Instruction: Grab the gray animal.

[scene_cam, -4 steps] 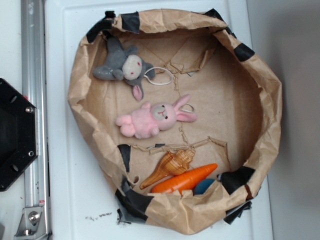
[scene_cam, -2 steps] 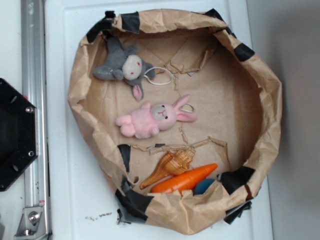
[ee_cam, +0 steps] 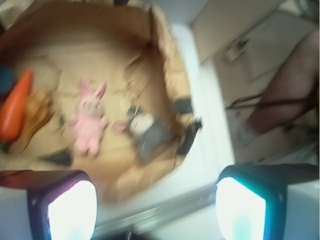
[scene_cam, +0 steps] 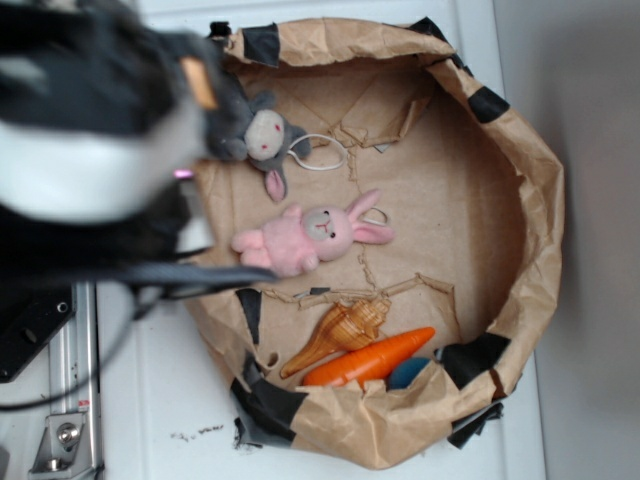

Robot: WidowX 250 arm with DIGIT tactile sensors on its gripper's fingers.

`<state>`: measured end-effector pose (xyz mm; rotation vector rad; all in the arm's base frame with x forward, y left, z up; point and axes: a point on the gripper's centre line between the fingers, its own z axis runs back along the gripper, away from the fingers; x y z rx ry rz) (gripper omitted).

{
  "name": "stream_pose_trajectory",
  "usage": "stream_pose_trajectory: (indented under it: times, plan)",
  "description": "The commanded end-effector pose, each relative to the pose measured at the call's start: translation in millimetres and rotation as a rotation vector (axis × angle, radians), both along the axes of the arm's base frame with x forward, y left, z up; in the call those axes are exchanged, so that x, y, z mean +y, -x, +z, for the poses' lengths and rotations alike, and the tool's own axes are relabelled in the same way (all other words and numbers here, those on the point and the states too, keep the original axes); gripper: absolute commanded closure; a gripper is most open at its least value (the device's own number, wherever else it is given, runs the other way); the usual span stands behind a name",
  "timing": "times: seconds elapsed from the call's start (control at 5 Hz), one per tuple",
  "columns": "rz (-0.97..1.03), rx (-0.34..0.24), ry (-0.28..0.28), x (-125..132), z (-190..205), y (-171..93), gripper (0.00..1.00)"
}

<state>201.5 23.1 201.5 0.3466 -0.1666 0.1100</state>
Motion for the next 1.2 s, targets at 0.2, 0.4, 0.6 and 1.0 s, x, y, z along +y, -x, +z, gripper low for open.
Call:
stream_pose_trajectory:
  times: [0.2,0.4,0.6,1.0]
  plan:
    - [-0.509,0.213,0.209,-10,-136,-43,0.0]
    - [-0.508,0.248,0.226,-4,-144,-29,0.0]
    - [-0.573,0.296,0.238,18,-137,-1,0.0]
    - [-0.43,0.25,0.123,39,-126,-13,0.0]
